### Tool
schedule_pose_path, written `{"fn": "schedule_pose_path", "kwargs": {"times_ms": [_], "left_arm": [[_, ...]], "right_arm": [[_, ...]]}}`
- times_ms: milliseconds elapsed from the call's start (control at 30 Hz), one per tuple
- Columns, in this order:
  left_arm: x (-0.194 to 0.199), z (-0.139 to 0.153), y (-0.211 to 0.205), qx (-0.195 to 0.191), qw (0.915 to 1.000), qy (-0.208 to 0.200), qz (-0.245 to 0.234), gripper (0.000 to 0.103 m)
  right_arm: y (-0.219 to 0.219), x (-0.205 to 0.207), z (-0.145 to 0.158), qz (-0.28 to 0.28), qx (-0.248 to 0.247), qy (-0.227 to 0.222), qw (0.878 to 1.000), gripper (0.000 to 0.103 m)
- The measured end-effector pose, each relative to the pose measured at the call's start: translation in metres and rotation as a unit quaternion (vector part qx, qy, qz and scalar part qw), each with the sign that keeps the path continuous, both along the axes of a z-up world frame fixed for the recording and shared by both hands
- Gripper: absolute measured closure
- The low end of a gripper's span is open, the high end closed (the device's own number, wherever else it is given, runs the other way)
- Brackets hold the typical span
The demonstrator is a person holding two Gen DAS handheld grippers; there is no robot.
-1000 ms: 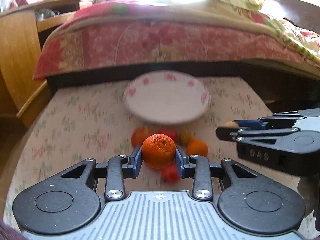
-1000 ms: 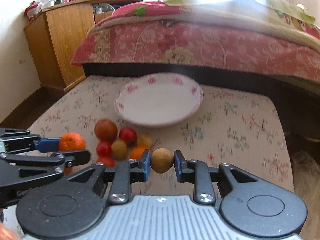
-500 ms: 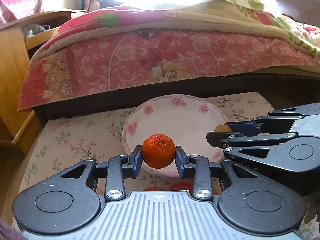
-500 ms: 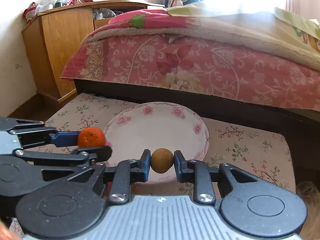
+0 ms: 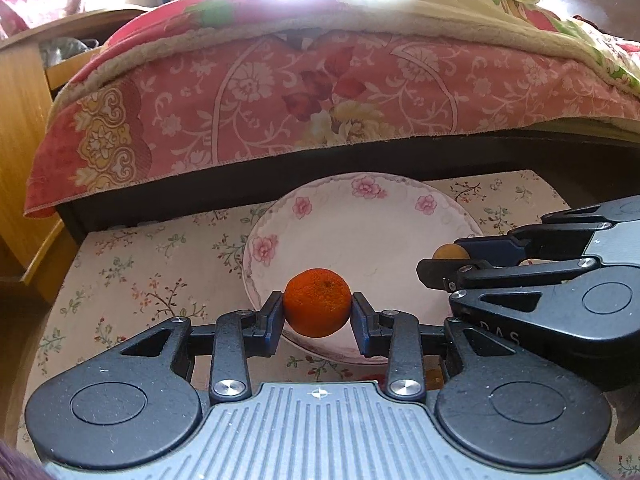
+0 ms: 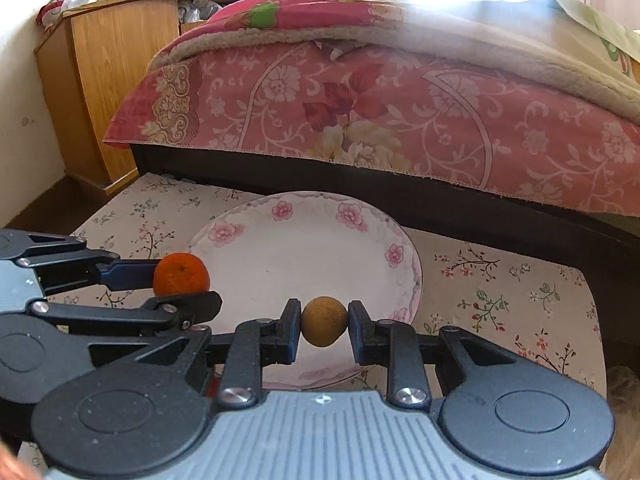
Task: Organize fruits
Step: 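Carry the tangerine in the left tool over the plate while the right tool carries the brown fruit, then open the left tool to drop the tangerine while the right tool releases the brown fruit, then grasp a second tangerine with the left tool while the right tool moves toward a cherry tomato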
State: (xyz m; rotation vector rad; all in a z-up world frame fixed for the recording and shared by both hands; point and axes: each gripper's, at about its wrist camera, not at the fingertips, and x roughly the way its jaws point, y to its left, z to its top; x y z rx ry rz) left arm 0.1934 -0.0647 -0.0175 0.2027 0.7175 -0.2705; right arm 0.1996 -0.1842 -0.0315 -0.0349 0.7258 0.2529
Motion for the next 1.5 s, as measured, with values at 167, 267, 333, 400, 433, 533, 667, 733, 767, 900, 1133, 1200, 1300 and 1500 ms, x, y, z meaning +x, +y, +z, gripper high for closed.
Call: {"fn": "schedule_pose_path", "kwargs": {"times_ms": [167, 267, 333, 400, 433, 533, 667, 733, 767, 900, 1133, 1200, 1300, 1500], "left_arm": [[0.000, 0.000, 0.000, 0.001, 1.0000, -0.003, 0.001, 0.058], [0.000, 0.002, 0.001, 0.001, 1.0000, -0.007, 0.003, 0.057], [0.001, 0.002, 0.002, 0.000, 1.0000, -0.007, 0.005, 0.057], [0.001, 0.002, 0.003, 0.000, 1.0000, -0.007, 0.007, 0.057], [0.000, 0.002, 0.004, 0.000, 0.9999, -0.007, 0.008, 0.057], [-0.001, 0.006, 0.005, 0.000, 0.9999, -0.010, 0.011, 0.056], [-0.004, 0.013, 0.009, -0.002, 0.9997, -0.015, 0.017, 0.056], [-0.008, 0.016, 0.013, -0.004, 0.9997, -0.015, 0.019, 0.056], [-0.010, 0.018, 0.015, -0.005, 0.9997, -0.015, 0.020, 0.056], [-0.022, 0.024, 0.020, -0.003, 0.9996, -0.016, 0.022, 0.056], [-0.049, 0.034, 0.035, -0.008, 0.9996, -0.017, 0.023, 0.054], [-0.059, 0.035, 0.042, -0.009, 0.9996, -0.014, 0.025, 0.054], [-0.072, 0.034, 0.052, -0.012, 0.9995, -0.006, 0.028, 0.054], [-0.097, 0.029, 0.062, -0.013, 0.9996, 0.013, 0.022, 0.054]], "right_arm": [[0.000, 0.001, -0.001, -0.001, 0.001, -0.001, 1.000, 0.073], [0.000, 0.001, 0.001, -0.001, 0.002, -0.006, 1.000, 0.073], [-0.001, 0.000, 0.003, -0.002, 0.004, -0.007, 1.000, 0.072], [-0.002, 0.000, 0.004, -0.002, 0.005, -0.009, 1.000, 0.070], [-0.002, -0.001, 0.005, -0.002, 0.005, -0.011, 1.000, 0.069], [-0.003, -0.003, 0.007, -0.003, 0.003, -0.014, 1.000, 0.069], [-0.005, -0.007, 0.011, -0.009, 0.002, -0.017, 1.000, 0.069], [-0.007, -0.011, 0.015, -0.011, 0.002, -0.018, 1.000, 0.069], [-0.007, -0.013, 0.016, -0.010, 0.002, -0.018, 1.000, 0.069], [-0.007, -0.025, 0.021, -0.005, -0.003, -0.017, 1.000, 0.069], [-0.005, -0.057, 0.022, 0.006, -0.009, -0.006, 1.000, 0.069], [-0.005, -0.066, 0.021, 0.008, -0.011, -0.002, 1.000, 0.069], [-0.002, -0.079, 0.019, 0.014, -0.010, 0.005, 1.000, 0.069], [0.012, -0.102, 0.020, 0.038, 0.000, 0.014, 0.999, 0.068]]}}
